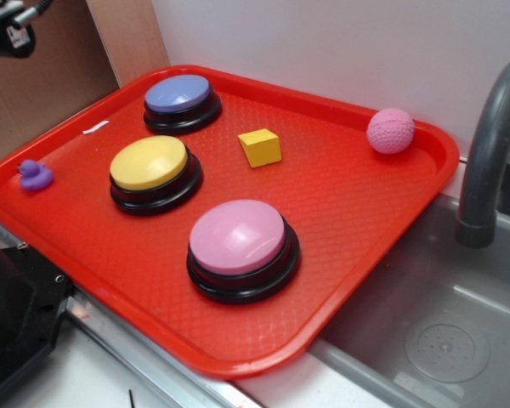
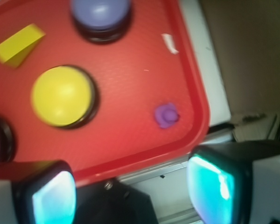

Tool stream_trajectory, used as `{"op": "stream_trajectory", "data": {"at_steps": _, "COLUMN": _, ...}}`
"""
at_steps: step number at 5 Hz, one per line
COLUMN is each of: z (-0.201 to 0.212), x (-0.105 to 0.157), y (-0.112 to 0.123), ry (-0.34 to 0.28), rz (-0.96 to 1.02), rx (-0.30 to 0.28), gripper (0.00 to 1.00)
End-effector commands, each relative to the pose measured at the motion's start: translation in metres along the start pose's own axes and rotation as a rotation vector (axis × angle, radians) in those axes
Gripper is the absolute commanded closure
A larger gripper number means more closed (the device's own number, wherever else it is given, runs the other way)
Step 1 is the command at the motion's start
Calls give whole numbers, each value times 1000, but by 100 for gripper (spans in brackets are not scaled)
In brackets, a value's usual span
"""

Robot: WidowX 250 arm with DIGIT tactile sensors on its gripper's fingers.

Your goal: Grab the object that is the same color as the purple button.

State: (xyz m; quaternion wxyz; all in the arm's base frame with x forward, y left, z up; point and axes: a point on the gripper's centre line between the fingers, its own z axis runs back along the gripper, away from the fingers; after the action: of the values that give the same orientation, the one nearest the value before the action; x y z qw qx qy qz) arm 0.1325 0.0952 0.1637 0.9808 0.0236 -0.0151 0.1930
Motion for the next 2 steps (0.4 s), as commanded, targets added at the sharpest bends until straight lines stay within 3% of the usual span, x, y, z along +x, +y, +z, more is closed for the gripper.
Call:
{"op": "stream_trajectory", "data": {"at_steps": 1, "z": -27, "x": -17, "y": 36, "ry": -96, "rz": 352, "rx": 103, "gripper": 0}}
{"op": "stream_trajectory", "data": {"at_steps": 2, "z": -45, "x": -19, "y": 47, "ry": -142, "rz": 485, "rx": 56, "gripper": 0}}
